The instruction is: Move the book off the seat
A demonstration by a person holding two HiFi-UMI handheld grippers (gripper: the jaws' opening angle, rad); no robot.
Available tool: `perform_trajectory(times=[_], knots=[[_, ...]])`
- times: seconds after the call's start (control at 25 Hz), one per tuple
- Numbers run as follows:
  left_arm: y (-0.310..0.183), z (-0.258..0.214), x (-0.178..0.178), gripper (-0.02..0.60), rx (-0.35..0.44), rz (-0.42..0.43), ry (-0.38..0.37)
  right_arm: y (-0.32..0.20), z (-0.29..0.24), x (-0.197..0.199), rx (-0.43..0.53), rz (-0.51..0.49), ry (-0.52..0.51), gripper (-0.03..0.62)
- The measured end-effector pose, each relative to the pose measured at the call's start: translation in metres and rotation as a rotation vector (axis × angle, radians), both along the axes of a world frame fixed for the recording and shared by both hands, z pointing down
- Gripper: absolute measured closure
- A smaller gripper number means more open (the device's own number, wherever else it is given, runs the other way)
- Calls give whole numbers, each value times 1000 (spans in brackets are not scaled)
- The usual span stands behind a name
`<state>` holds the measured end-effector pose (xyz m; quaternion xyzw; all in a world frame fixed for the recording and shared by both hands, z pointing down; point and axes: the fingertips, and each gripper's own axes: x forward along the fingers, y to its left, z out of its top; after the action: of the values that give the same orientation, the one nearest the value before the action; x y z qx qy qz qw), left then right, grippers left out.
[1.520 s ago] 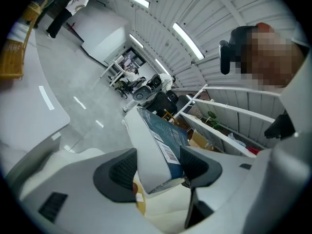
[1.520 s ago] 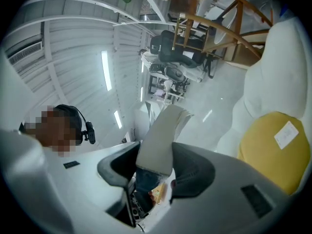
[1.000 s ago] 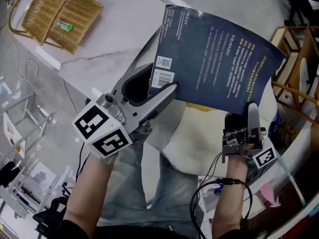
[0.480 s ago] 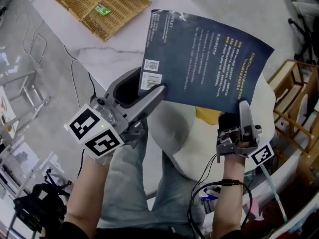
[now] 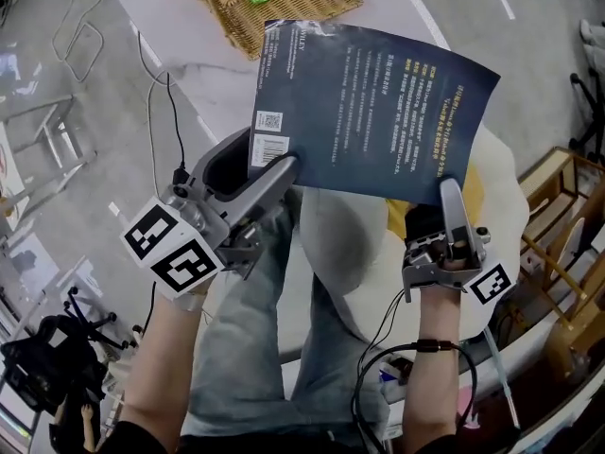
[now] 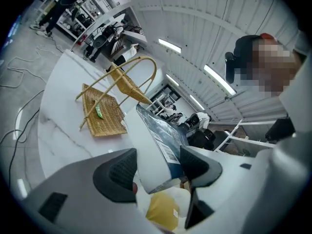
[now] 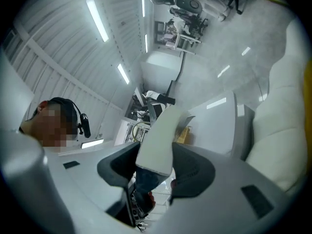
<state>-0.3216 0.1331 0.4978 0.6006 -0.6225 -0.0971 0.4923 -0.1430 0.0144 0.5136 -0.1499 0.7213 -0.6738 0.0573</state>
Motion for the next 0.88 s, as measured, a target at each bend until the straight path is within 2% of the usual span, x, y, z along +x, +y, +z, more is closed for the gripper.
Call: perform_trajectory(times=[0.08, 0.16, 0.68, 0.88], knots=[[28, 22, -25, 299, -25, -27, -3, 24, 26, -28, -22, -35, 5, 390], [38, 31, -33, 299, -40, -47, -7, 31, 38, -39, -39, -57, 5, 388], [42, 27, -21, 299, -131, -116, 4, 24, 45, -40, -124, -178, 44, 388], [41, 29, -21, 299, -136, -86, -24, 27, 53, -38, -144, -198, 65, 388]])
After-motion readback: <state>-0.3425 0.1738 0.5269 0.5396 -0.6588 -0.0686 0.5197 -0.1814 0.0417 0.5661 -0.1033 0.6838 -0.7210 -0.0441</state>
